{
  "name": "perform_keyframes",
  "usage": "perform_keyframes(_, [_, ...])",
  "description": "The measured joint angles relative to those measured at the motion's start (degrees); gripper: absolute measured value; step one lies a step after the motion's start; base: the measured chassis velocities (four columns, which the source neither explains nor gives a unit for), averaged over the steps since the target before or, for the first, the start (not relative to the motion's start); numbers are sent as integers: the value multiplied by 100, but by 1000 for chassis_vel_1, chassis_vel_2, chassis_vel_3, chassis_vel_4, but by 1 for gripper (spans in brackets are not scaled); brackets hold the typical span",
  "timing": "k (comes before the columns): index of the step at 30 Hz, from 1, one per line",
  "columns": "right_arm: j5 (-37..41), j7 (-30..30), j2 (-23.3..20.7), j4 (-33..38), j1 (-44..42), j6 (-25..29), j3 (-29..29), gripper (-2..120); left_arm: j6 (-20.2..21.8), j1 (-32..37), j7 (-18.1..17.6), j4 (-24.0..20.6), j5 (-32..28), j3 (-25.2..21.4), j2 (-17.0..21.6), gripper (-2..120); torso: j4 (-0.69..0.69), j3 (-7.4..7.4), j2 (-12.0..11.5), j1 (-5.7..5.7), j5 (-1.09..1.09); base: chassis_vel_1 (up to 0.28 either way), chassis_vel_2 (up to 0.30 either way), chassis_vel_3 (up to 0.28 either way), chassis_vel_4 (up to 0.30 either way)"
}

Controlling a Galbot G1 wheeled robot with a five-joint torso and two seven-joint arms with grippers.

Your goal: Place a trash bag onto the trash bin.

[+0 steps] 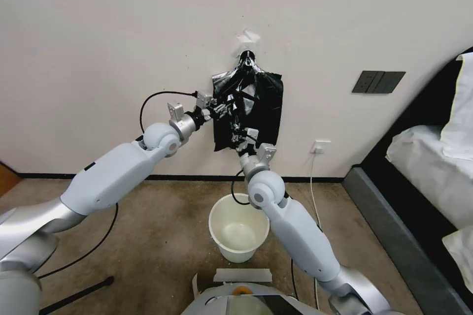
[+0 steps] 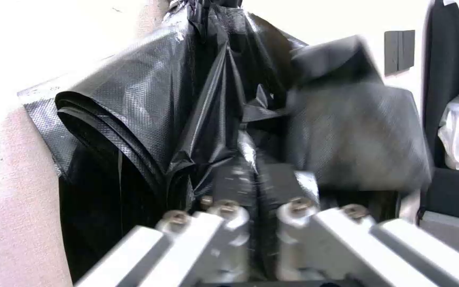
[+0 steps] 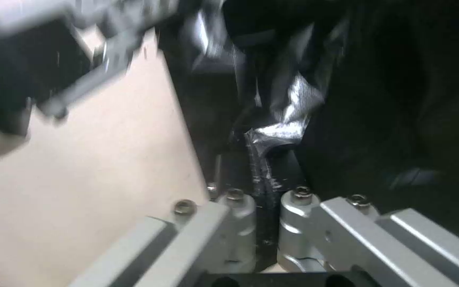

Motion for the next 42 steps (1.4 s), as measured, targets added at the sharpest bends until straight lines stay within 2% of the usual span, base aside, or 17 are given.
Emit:
perform_keyframes(1, [0, 0, 0, 0, 0, 0, 0, 10, 0, 0, 0, 0, 0, 0, 0, 0, 0, 0, 0, 0, 0, 0, 0, 0, 0])
perform_keyframes(3, [-288, -98, -180, 323, -75, -242, 154, 27, 0, 30, -26, 65, 4, -38, -18, 0, -1, 0, 0, 0, 0, 0, 0, 0, 0])
perform_keyframes(6, [-288, -98, -180, 323, -75, -242, 154, 27, 0, 30, -26, 65, 4, -38, -18, 0, -1, 0, 0, 0, 0, 0, 0, 0, 0])
perform_keyframes(7, [-548, -261, -359, 522, -188, -422, 303, 38, 0, 122, -55, 119, 18, -157, -66, 0, -2, 0, 0, 0, 0, 0, 0, 0, 0])
perform_keyframes(10, [-897, -411, -442, 547, -206, -484, 465, 48, 0, 174, -64, 118, 22, -206, -59, 0, -2, 0, 0, 0, 0, 0, 0, 0, 0])
perform_keyframes(12, [-1841, -855, -554, 403, -51, -388, 614, 62, -1, 230, -69, 107, 26, -236, -36, 0, -1, 0, 0, 0, 1, 0, 0, 0, 0])
perform_keyframes(13, [-1841, -855, -554, 403, -51, -388, 614, 62, -1, 230, -69, 107, 26, -236, -36, 0, -1, 0, 0, 0, 1, 0, 0, 0, 0])
perform_keyframes(16, [-3472, -1971, -808, 185, 142, -242, 620, 75, -2, 242, -77, 105, 27, -238, -36, 0, 1, 0, 0, 0, 1, 0, 0, 0, 0])
perform_keyframes(17, [-3472, -1971, -808, 185, 142, -242, 620, 75, -2, 242, -77, 105, 27, -238, -36, 0, 1, 0, 0, 0, 1, 0, 0, 0, 0])
perform_keyframes(18, [-4077, -2372, -913, 127, 182, -132, 619, 80, -2, 242, -78, 108, 27, -238, -41, 0, 1, 0, 0, 0, 1, 0, 0, 0, 0])
perform_keyframes(20, [-4077, -2372, -913, 127, 182, -132, 619, 80, -2, 242, -78, 108, 27, -238, -41, 0, 1, 0, 0, 0, 1, 0, 0, 0, 0])
perform_keyframes(21, [-5076, -3011, -1151, 1, 346, 47, 527, 92, -2, 239, -79, 130, 27, -239, -66, 0, -3, 0, 0, 0, 1, 0, 0, 0, 0])
perform_keyframes(22, [-5258, -3110, -1214, -107, 458, 133, 438, 96, -2, 243, -80, 133, 27, -241, -75, 0, -3, 0, 0, 0, 1, 0, 0, 0, 0])
perform_keyframes(33, [-5460, -3362, -1260, -1064, 1385, 155, -66, 100, -5, 324, -89, 110, 28, -303, -99, 0, -1, 0, 0, 0, 0, 0, 0, 0, 0])
perform_keyframes(38, [-5393, -3253, -1233, -1279, 1500, 158, -59, 84, -6, 368, -90, 105, 28, -379, -76, 0, 0, 0, 0, 0, 0, 0, 0, 0, 0])
perform_keyframes(40, [-5393, -3253, -1233, -1279, 1500, 158, -59, 84, -6, 368, -90, 105, 28, -379, -76, 0, 0, 0, 0, 0, 0, 0, 0, 0, 0])
perform_keyframes(42, [-5321, -3190, -1270, -1196, 1402, 168, -33, 68, -6, 394, -89, 103, 28, -401, -59, 0, -2, 0, 0, 0, 0, 0, 0, 0, 0])
